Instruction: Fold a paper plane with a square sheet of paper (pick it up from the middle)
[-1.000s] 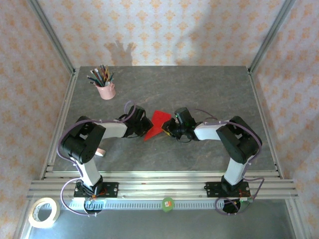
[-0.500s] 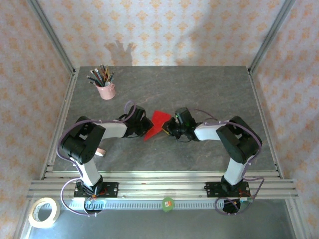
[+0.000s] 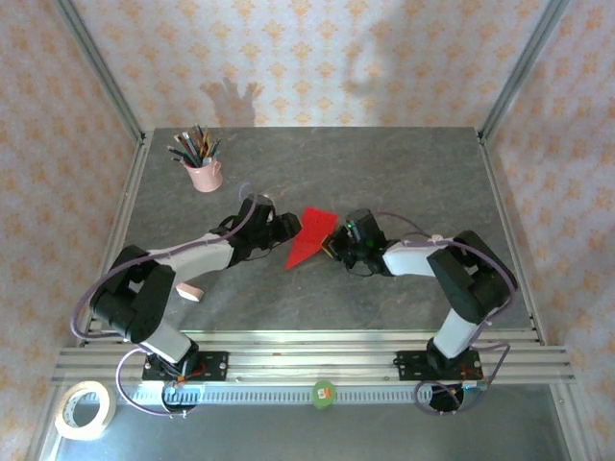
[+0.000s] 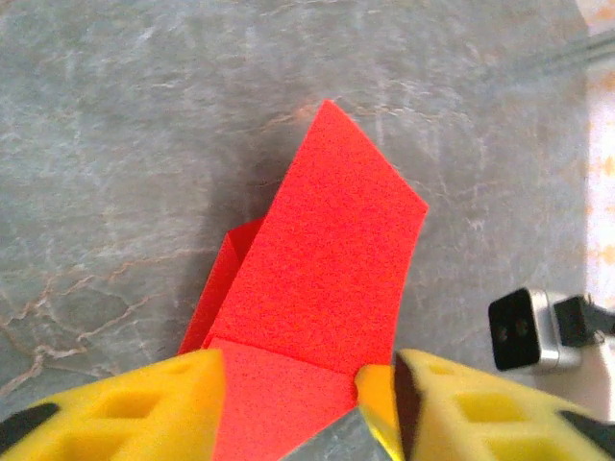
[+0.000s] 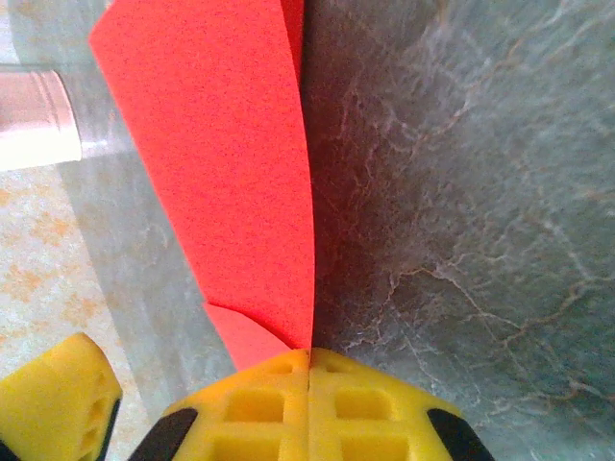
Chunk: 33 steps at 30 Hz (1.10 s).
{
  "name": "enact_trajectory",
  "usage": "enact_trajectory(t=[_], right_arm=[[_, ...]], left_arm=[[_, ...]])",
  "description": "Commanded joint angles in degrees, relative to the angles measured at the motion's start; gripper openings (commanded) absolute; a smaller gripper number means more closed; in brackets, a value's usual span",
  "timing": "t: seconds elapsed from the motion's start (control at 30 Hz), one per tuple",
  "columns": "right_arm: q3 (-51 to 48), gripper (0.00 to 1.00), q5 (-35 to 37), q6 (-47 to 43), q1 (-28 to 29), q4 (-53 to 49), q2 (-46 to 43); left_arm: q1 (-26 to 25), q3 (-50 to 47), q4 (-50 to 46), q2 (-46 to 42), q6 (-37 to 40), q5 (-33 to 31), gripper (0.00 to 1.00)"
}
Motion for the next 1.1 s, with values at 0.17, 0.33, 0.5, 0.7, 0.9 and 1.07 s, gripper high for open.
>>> enact_trajectory(t=[0.17,0.33,0.5,0.7,0.9,1.07], right_arm=[[-1.78,0.0,0.09,3.35,-1.71,1.77,-4.25],[-1.77,0.0,-1.69,3.7,-3.31,1.77,-5.3],[-1.01,0.0,-4.13,3.11,-4.69,1.43,-5.44],[-0.57,0.0,-4.9,3.02,-4.81,1.12,-5.04],[-0.29,0.0,-6.06,3.2,-4.97,1.42,-4.19],[0.04,0.0,-7.24,2.74,-5.23,1.13,-3.76]], left_arm=[[-8.47,3.31,-5.48,0.52,24.26,-13.76,0.68],[-11.35,1.17,-0.65,0.48,31.87,-16.35,0.67],[-13.53,-2.83,6.91,-0.86,40.57,-17.8,0.64],[-14.49,-2.85,9.25,0.75,48.66,-17.21,0.6],[-15.38,-1.83,9.55,3.64,54.02,-15.46,0.57],[-15.86,-1.26,9.7,5.76,57.18,-15.72,0.55]])
